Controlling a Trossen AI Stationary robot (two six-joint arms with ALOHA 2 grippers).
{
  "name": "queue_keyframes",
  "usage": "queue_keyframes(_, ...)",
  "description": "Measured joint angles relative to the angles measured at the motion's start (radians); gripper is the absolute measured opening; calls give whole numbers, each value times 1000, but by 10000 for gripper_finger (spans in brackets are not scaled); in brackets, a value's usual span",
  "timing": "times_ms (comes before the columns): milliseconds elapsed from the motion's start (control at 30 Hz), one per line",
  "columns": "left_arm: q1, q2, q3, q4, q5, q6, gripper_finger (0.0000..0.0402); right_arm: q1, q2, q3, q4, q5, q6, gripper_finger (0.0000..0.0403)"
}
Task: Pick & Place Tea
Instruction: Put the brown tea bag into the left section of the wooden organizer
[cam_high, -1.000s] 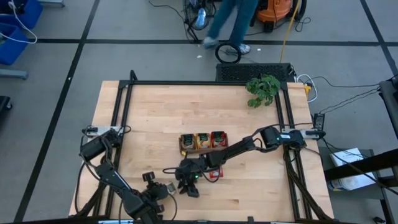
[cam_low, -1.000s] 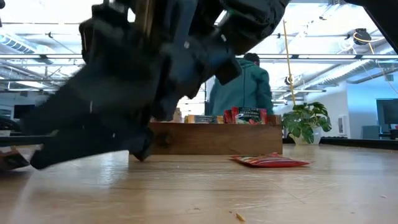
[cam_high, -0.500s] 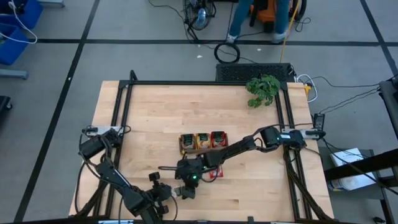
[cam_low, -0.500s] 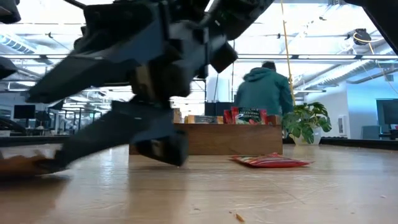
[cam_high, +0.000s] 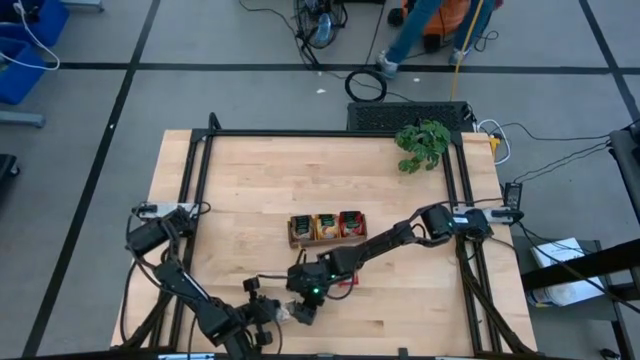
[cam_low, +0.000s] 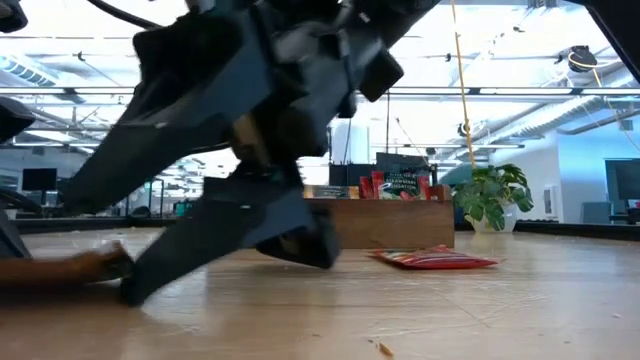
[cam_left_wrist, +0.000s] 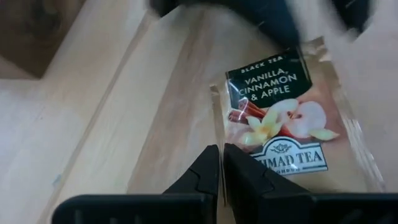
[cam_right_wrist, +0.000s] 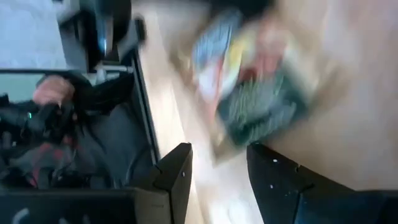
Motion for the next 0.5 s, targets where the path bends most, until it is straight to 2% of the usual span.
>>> queue_keyframes(200, 28, 0, 0, 77, 2, 91, 35, -19, 0, 0, 10, 39, -7, 141)
queue_keyframes(367, 35, 0, 1, 81, 5, 94, 35, -25, -1, -22, 9, 28, -38, 140)
queue_keyframes(500, 35, 0, 1, 80, 5, 97, 35, -25, -3, -39, 10, 43, -94, 117)
